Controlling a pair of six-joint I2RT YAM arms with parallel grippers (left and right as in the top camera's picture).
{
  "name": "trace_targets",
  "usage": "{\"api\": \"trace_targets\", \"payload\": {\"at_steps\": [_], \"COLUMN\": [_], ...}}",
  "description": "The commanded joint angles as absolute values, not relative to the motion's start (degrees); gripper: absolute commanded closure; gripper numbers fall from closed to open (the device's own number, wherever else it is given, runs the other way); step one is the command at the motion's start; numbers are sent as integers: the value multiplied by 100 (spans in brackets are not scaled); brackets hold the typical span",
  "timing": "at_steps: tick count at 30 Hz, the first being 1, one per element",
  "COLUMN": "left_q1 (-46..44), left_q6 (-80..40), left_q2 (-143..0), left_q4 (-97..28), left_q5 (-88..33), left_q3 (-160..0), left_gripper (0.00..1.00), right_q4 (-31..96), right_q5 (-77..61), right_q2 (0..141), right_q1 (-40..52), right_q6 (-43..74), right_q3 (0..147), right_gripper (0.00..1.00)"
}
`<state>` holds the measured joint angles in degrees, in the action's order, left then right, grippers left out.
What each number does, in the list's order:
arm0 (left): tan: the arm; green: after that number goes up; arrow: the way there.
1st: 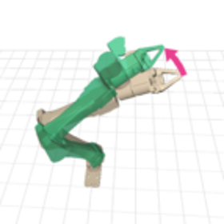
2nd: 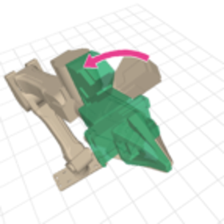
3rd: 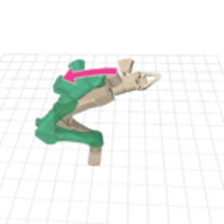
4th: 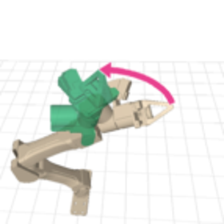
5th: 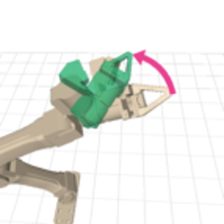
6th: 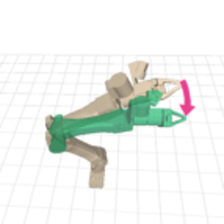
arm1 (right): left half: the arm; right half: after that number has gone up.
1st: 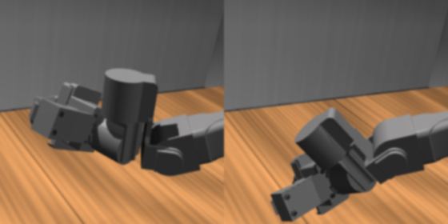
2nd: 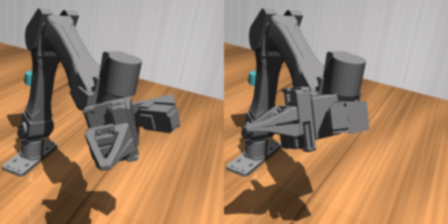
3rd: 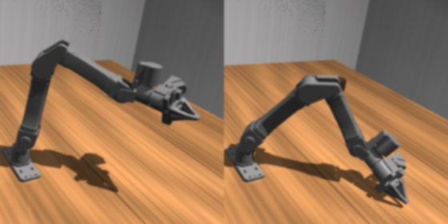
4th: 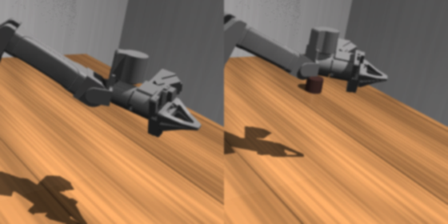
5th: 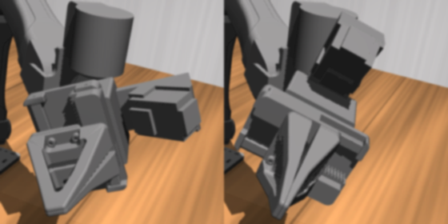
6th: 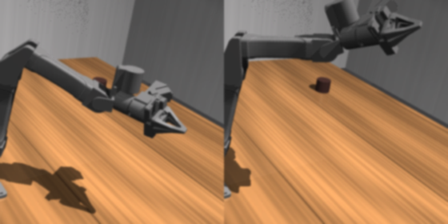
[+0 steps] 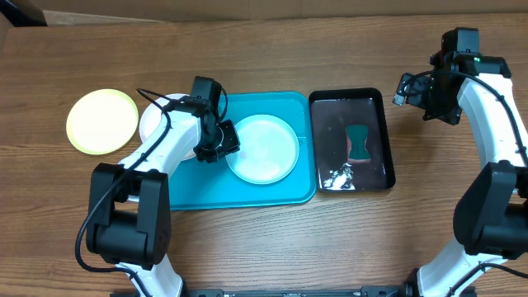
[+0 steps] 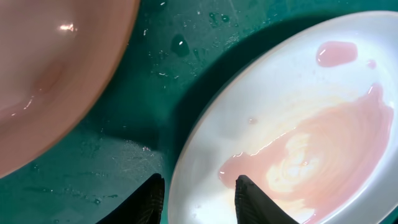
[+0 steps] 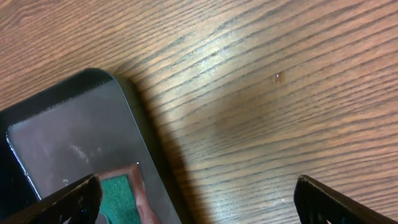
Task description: Clean dirty plates on tray and stack at the side
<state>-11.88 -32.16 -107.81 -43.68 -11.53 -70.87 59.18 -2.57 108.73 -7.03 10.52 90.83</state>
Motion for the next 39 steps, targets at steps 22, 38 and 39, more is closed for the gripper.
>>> {"api": "trace_targets", "payload": {"at_steps": [22, 38, 39], "left_q1": [-1616, -1492, -1492], "left_q6": [-3127, -2414, -2390], "left_q2": [-10833, -10807, -10807], "left_q4": [-4329, -5273, -5319], "left_q5": [-405, -639, -639], "left_q3": [-6997, -8506, -8597], "left_gripper": [96, 96, 96], "right_q4": [5857, 5857, 5857], "right_q5": [-266, -266, -266], "right_q2": [10840, 10840, 10840], "right_q1": [-676, -676, -676], "right_q6": [1066, 1066, 1066], "right_q3": [9109, 9109, 9109], "right_gripper": [0, 0, 0]}}
